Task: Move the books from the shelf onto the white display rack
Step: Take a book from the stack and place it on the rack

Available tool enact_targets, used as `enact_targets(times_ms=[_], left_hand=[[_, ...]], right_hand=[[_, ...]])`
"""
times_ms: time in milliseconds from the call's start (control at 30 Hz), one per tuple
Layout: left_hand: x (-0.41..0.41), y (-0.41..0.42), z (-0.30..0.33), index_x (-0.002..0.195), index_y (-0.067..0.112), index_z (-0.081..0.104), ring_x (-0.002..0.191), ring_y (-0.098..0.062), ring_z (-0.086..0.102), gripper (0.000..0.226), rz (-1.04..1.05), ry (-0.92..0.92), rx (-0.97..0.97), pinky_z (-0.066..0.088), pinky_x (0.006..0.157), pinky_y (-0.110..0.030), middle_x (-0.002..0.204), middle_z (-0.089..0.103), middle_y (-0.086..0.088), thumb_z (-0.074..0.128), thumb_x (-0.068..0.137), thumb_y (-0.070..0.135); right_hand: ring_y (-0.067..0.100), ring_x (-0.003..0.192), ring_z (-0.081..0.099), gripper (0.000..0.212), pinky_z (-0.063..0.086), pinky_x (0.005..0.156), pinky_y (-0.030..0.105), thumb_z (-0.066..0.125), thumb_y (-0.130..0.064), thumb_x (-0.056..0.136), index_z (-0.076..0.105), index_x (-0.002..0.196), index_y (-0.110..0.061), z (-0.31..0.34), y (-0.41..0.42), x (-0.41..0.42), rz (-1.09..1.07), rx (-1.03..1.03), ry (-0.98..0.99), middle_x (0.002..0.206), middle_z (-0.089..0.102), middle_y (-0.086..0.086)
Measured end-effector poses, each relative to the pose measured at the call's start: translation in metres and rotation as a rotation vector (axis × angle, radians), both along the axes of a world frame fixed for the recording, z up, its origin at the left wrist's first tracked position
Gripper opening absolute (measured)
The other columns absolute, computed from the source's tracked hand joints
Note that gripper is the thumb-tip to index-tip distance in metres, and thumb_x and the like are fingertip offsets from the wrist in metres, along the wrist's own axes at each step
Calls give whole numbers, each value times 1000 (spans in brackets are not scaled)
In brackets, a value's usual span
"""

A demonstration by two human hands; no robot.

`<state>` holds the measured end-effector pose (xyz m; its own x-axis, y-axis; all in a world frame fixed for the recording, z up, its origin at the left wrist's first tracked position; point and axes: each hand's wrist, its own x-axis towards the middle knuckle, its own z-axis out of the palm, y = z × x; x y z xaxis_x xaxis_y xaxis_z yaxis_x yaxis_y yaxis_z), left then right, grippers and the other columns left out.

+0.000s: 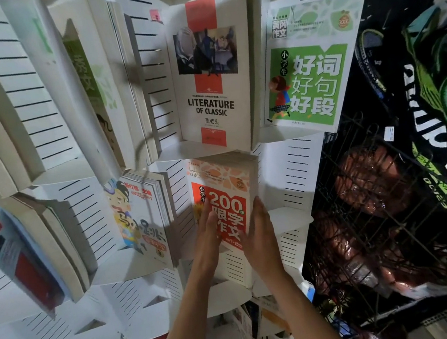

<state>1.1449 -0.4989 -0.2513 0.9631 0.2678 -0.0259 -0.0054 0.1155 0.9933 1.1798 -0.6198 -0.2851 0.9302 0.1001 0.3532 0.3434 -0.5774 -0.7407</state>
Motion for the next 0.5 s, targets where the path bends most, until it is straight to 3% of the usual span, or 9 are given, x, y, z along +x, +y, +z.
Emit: enact_targets(times_ms=[100,200,267,333,400,467,500], left_hand=[[0,0,0,135,65,32,115,6,56,38,-3,17,-6,53,89,-24,131,51,29,36,98,60],[0,6,1,149,51,30,121,-7,57,50,-1,54,35,55,74,-18,137,54,13,34,100,62],[-2,5,6,146,54,30,109,2,59,46,8,40,111,53,72,-16,134,53,15,30,100,61],[-6,1,10,135,70,28,111,4,57,42,9,8,177,54,90,-30,142,47,15,28,93,75],[-6,-1,10,127,81,25,130,-9,49,45,-8,-29,209,47,105,-48,157,34,12,28,83,84],[-4,0,9,127,84,19,143,-19,38,49,-2,-36,274,40,110,-56,163,24,10,24,79,90],[-2,1,9,128,83,17,146,-22,34,52,2,-33,295,38,111,-58,164,21,9,22,77,92]], right_hand=[[27,135,45,79,56,93,47,65,-25,94,16,157,-22,0,-1,-1,-49,-22,5,155,37,8],[25,137,46,77,54,97,49,65,-32,93,22,156,-24,-1,-3,-1,-55,20,-1,155,40,4],[23,139,43,78,53,98,48,66,-35,92,22,156,-27,1,-8,-3,-22,38,-6,156,39,2],[23,141,40,80,50,102,41,67,-34,92,20,156,-29,7,-10,-6,-5,22,-34,156,37,4],[26,145,32,81,41,103,35,66,-35,92,15,156,-33,18,-8,-10,-18,10,-104,158,32,10],[26,148,25,76,37,105,37,55,-40,96,7,155,-39,25,-4,-11,-5,-5,-180,161,25,9],[21,147,26,73,42,104,38,50,-41,98,4,154,-42,26,-2,-11,12,-14,-202,162,24,6]])
